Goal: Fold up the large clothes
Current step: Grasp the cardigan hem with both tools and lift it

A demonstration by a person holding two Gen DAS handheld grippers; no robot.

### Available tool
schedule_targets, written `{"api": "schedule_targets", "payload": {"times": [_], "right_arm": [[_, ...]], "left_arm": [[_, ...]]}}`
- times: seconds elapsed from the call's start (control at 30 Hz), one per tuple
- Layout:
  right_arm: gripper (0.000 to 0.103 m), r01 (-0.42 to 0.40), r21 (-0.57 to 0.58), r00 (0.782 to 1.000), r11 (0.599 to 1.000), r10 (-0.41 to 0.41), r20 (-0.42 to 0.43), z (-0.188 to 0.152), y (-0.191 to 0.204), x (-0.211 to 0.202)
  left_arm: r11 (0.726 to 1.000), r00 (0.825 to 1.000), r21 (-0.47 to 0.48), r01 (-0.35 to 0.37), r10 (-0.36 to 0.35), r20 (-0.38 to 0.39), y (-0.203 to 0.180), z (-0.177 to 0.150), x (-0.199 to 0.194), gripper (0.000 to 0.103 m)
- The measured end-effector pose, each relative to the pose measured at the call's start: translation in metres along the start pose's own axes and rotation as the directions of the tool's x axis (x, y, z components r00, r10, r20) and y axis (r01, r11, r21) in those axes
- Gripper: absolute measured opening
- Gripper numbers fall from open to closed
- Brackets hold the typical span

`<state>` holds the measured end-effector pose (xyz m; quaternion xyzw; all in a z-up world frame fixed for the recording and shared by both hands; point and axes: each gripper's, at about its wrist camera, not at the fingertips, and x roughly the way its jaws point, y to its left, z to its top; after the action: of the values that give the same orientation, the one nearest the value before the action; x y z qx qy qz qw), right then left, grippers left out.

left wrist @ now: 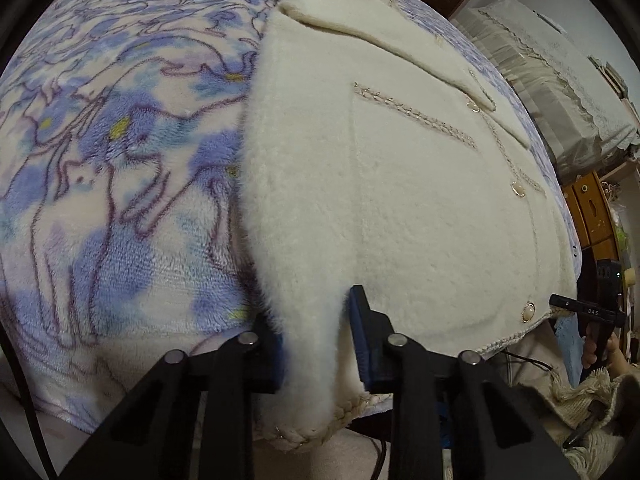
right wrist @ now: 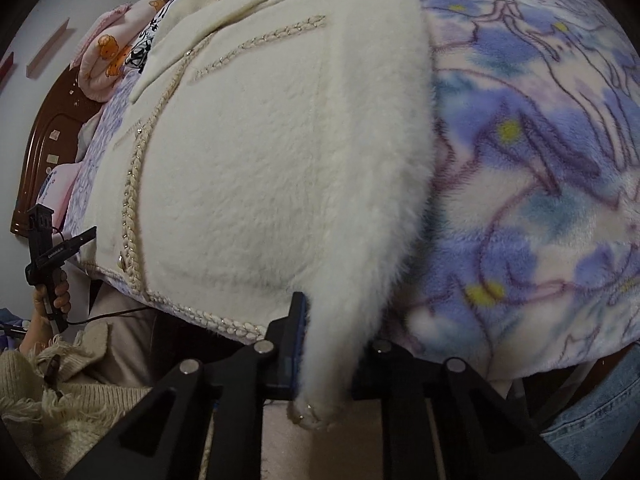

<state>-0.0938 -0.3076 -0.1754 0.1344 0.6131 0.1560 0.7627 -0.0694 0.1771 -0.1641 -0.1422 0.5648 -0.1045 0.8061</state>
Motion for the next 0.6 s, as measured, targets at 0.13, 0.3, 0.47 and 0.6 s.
{"api": "schedule_targets", "payload": {"times": [0.13, 0.3, 0.47, 0.6], "right_arm": [[0.011, 0.020, -0.018, 1.000, 1.000, -0.020, 0.005, -0.001, 0.005, -0.003], [0.009, -0.015, -0.057, 0.999, 0.998, 0.017, 0.044, 0.013, 0.025, -0.024], [0.008, -0.172, -0.056, 0.974, 0.983, 0.179, 0.142, 0.048, 0.049, -0.057], [0.008, -0.291, -0.055, 0.919, 0.955, 0.295, 0.262, 0.096, 0.065, -0.083]], "left_arm": [[1.000, 1.000, -0.021, 0.008, -0.009, -0.017, -0.004, 0.005, 0.003, 0.017], [0.985, 0.990, -0.100, 0.139, -0.142, -0.014, -0.011, 0.022, -0.012, 0.011], [0.946, 0.954, -0.128, 0.298, -0.291, 0.075, -0.041, 0.057, -0.037, 0.011], [0.908, 0.924, -0.192, 0.373, -0.344, 0.168, -0.061, 0.102, -0.045, 0.011]]}}
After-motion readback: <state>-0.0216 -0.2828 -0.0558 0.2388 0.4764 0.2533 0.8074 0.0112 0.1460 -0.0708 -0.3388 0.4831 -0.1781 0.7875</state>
